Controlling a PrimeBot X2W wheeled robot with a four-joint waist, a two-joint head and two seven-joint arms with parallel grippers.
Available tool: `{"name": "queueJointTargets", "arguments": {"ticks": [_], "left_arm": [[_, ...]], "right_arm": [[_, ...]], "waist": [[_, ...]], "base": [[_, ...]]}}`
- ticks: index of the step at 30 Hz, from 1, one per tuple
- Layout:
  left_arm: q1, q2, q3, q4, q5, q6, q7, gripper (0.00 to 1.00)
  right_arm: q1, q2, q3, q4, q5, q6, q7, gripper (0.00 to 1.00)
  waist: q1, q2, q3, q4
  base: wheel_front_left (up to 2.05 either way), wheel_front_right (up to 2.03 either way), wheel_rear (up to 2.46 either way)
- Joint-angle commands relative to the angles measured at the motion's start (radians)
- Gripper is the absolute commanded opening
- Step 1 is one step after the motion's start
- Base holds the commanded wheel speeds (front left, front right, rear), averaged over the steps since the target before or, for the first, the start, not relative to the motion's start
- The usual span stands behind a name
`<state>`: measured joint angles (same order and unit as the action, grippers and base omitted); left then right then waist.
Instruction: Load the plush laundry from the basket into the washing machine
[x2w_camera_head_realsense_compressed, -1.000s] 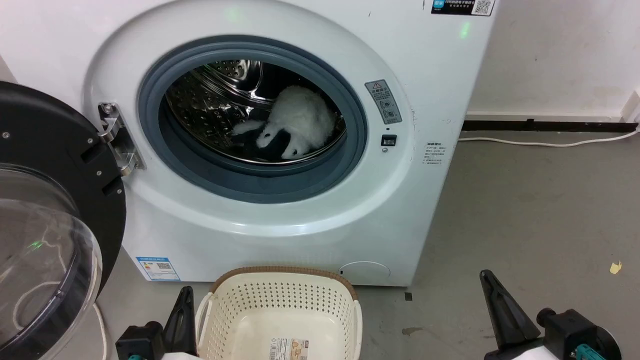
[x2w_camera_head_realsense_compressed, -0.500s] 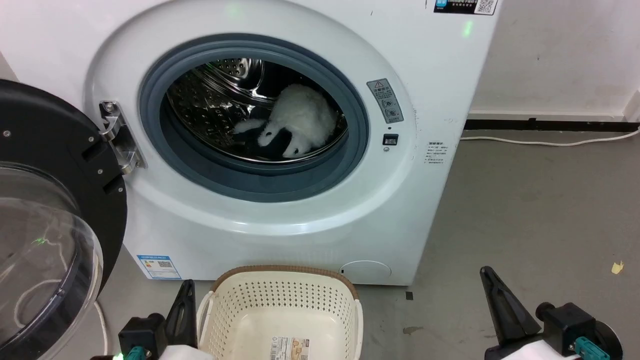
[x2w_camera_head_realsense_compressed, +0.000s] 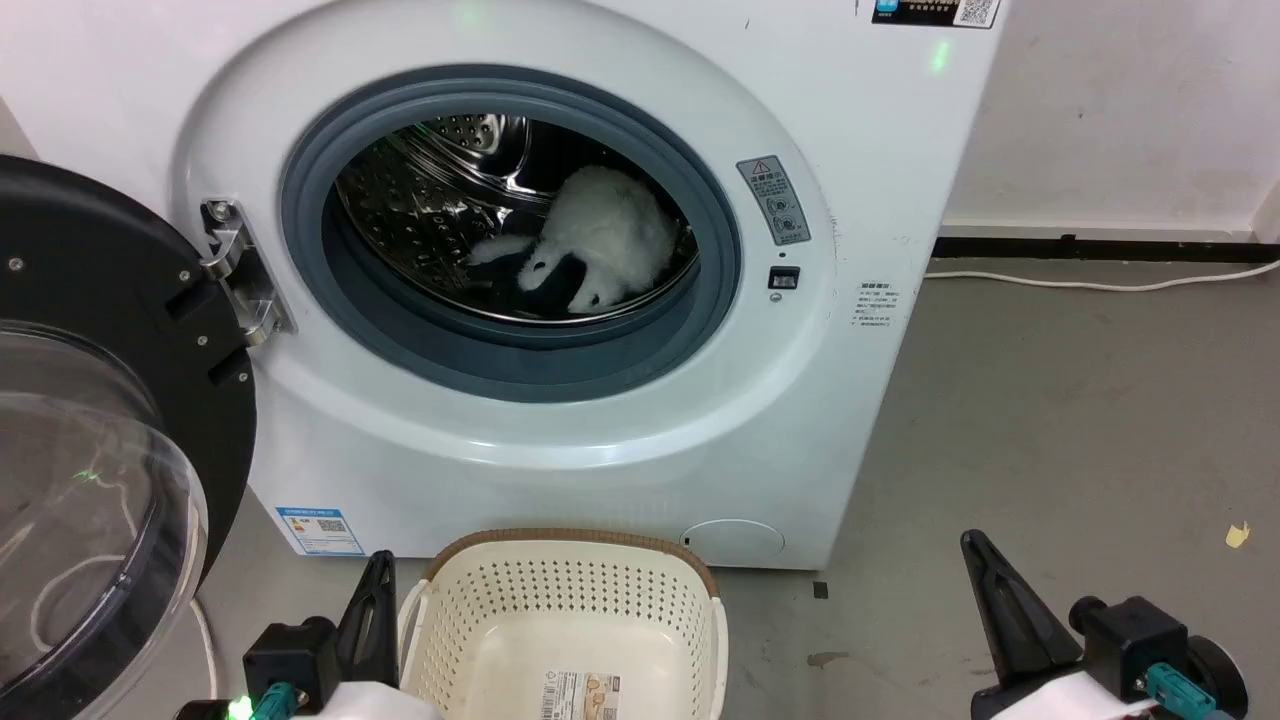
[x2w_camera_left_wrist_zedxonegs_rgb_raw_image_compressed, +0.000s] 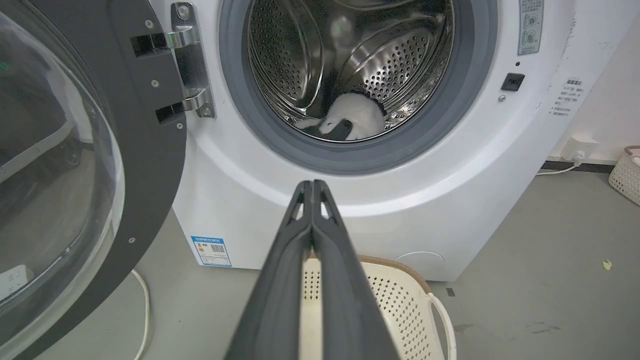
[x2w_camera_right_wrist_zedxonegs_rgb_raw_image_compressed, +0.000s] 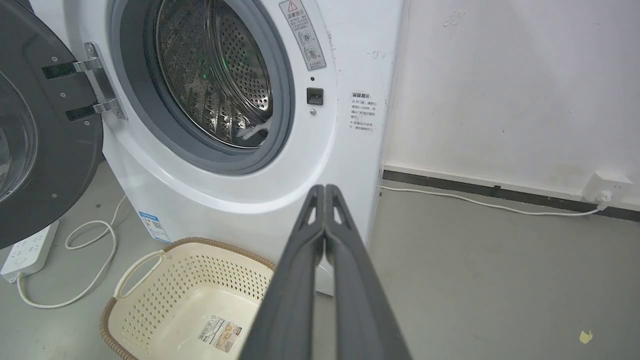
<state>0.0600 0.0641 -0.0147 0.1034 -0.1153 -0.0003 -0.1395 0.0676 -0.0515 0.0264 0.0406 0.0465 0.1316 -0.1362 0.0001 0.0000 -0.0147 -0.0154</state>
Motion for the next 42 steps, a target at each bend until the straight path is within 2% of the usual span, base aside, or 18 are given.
{"name": "queueJointTargets", "arguments": {"ticks": [1,42], "left_arm": [[-0.018,-0.003,0.005,-0.008,0.01,0.0,0.008,0.0],[-0.045,-0.01,0.011,-0.069,0.077,0.0,0.092,0.0]], "right_arm": [[-0.021,0.001,-0.003,-0.008,-0.007,0.0,0.004,0.0],[-0.051,0.001,-0.018,-0.029,-0.032,-0.001,0.089,0.0]], "waist": [[-0.0001,0.0,0.0,0.0],[-0.0001,0.0,0.009,0.01]], "base": [[0.0,0.0,0.0],[0.0,0.0,0.0]]}}
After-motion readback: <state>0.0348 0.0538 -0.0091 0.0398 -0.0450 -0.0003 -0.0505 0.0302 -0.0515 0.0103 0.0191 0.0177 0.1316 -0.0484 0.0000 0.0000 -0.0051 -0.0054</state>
